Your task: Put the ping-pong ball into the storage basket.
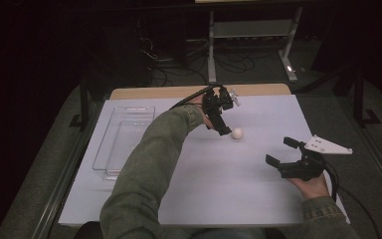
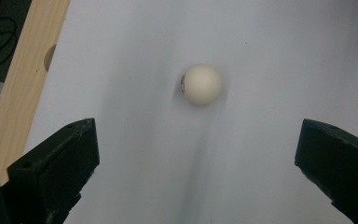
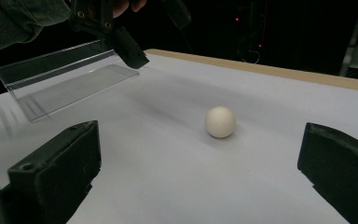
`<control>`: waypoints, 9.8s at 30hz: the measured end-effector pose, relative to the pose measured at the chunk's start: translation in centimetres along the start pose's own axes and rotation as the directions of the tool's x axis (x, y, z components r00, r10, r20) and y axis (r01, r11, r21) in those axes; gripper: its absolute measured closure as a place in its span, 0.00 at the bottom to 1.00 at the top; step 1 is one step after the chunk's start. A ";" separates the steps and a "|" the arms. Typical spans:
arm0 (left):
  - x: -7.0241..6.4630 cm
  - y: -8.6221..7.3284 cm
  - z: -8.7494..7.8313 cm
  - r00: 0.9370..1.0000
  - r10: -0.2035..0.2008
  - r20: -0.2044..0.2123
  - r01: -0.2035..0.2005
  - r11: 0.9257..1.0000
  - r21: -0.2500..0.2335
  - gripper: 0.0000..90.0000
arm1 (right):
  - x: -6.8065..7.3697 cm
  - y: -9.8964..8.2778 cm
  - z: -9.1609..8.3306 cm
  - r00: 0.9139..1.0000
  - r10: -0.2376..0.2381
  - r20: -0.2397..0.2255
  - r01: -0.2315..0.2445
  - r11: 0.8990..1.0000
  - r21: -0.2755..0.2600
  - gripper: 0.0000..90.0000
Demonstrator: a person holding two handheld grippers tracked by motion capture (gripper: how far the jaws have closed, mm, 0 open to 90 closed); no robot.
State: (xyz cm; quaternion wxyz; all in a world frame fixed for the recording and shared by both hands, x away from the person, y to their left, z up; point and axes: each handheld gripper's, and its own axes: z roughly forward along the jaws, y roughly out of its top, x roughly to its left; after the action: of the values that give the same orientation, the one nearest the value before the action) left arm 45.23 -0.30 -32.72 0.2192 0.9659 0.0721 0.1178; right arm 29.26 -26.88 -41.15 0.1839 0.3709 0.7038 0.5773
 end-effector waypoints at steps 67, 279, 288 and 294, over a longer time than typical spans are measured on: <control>0.3 -0.3 7.7 0.996 -0.002 0.086 -0.006 0.996 0.089 0.00 | 0.4 0.0 -0.1 1.000 -0.010 -0.007 0.010 1.000 0.007 0.00; -2.9 -7.1 -17.3 0.986 0.029 -0.164 -0.025 0.999 0.028 0.56 | 2.0 0.4 1.0 0.998 -0.068 -0.008 0.068 0.997 0.042 0.00; -2.9 -8.3 -17.7 0.985 0.023 -0.172 -0.014 0.998 0.054 0.56 | 2.0 0.4 1.0 0.998 -0.065 -0.008 0.066 0.997 0.040 0.00; -2.9 -9.1 -17.9 0.984 0.013 -0.176 -0.002 0.998 0.064 0.56 | 1.9 0.4 0.9 0.998 -0.067 -0.004 0.067 0.997 0.039 0.00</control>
State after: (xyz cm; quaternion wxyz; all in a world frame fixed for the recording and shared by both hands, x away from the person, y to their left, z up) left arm 36.97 14.52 -21.59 0.1808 0.9584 0.0911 0.2014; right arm 28.78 -24.83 -40.66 0.1950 0.3501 0.7271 0.5575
